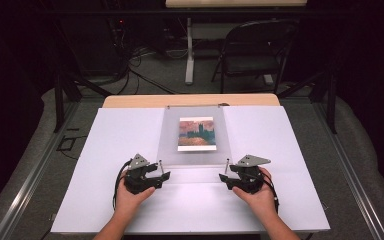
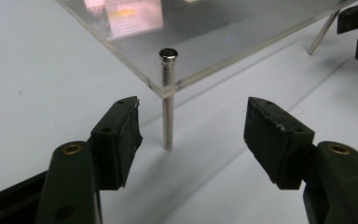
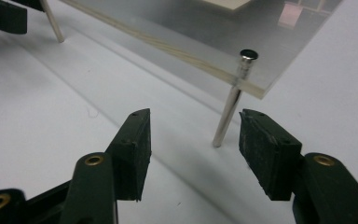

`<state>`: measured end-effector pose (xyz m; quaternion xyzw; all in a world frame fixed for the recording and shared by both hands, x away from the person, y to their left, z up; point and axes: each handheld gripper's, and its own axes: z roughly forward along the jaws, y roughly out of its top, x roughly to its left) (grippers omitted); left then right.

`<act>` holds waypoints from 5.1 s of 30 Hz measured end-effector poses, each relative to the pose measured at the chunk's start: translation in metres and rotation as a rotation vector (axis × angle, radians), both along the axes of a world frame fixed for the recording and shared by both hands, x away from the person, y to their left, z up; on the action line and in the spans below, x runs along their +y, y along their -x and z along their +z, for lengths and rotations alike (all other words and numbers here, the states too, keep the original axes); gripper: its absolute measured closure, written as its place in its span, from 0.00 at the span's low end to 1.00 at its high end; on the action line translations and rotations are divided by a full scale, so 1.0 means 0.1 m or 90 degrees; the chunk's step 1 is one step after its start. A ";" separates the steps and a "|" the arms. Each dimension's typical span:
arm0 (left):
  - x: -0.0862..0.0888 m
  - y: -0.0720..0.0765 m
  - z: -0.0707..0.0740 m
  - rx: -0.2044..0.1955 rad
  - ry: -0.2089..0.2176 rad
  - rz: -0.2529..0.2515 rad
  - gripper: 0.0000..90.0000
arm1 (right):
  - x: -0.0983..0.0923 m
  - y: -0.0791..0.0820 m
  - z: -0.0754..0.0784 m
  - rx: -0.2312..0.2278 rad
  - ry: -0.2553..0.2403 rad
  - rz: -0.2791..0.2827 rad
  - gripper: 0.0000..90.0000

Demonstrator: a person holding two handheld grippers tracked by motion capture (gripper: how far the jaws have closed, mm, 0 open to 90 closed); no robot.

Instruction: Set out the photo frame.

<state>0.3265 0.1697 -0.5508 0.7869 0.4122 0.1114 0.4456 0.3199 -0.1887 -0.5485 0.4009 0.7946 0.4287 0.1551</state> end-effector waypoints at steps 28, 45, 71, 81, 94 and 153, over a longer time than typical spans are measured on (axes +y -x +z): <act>0.37 0.20 0.24 -0.012 0.026 0.013 0.39 | -0.37 0.21 0.21 0.027 -0.010 -0.052 0.40; 0.48 -0.15 0.67 -0.053 0.057 0.051 0.39 | -0.53 -0.13 0.51 0.009 -0.023 -0.083 0.39; 0.12 -1.29 0.71 -0.027 0.037 0.086 0.37 | -0.20 -1.18 0.62 0.004 -0.031 -0.088 0.40; 0.05 -1.57 0.52 0.017 0.044 0.118 0.37 | 0.00 -1.49 0.47 0.018 -0.008 -0.080 0.41; -0.09 -1.70 0.28 0.062 0.040 0.113 0.37 | 0.00 -1.73 0.25 0.076 -0.035 -0.116 0.39; -0.16 -1.81 0.03 0.172 0.085 0.110 0.23 | 0.04 -1.92 0.05 0.193 -0.131 -0.132 0.28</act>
